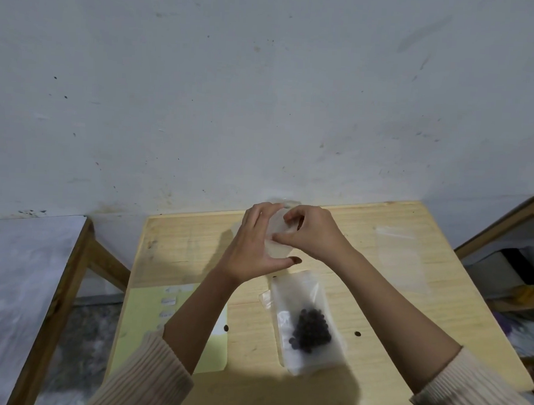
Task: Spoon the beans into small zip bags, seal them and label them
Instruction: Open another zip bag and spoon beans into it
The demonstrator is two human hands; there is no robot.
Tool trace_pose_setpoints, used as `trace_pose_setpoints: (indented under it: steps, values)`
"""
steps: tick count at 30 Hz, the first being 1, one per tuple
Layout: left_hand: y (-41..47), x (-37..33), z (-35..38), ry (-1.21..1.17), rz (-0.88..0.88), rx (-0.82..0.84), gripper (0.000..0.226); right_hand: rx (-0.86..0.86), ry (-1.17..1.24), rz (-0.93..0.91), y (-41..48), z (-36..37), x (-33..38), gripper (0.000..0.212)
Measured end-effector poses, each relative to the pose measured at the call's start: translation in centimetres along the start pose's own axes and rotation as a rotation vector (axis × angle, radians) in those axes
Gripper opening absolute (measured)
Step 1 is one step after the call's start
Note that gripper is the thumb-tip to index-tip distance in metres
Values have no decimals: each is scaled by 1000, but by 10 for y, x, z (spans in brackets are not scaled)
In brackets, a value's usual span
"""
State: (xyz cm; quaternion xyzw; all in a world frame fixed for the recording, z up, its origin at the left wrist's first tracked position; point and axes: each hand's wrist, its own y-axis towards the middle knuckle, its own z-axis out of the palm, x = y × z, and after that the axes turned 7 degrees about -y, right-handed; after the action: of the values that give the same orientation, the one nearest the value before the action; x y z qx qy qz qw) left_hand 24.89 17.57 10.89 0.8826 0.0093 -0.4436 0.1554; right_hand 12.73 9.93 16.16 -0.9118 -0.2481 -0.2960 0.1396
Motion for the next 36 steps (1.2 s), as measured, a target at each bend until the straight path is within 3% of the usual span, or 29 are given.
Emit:
trace_pose_setpoints:
  steps: [4,7,9,11,14,17,20,24,27,30,33,36]
  values:
    - [1,9,-3,-33,-15,-11,84,109,150,-36,2,0,-12,37]
    - [1,19,-9,-24,-53,-20,83,25,380,3,8,0,-28,16]
    - [1,31,-13,19,-11,-28,83,-124,342,41,16,3,-48,8]
    - [-1,46,-12,106,24,-17,87,-167,158,89,25,8,-72,16]
    - [-2,61,-6,100,-133,70,97,103,-72,187,32,19,-97,49]
    - [-5,69,4,-11,-289,150,96,273,-56,252,37,32,-105,54]
    - [-2,77,14,-82,-373,182,89,146,21,248,49,44,-109,34]
    - [7,86,26,-151,-478,208,102,-55,239,271,63,51,-111,7]
    - [15,84,35,-190,-521,200,95,-112,417,314,73,58,-112,6]
    - [22,85,45,-193,-535,189,86,-49,560,330,77,65,-113,13]
    - [26,87,53,-191,-569,133,91,-13,587,289,77,71,-114,14]
    - [29,87,59,-178,-585,77,90,-81,516,243,78,73,-118,12]
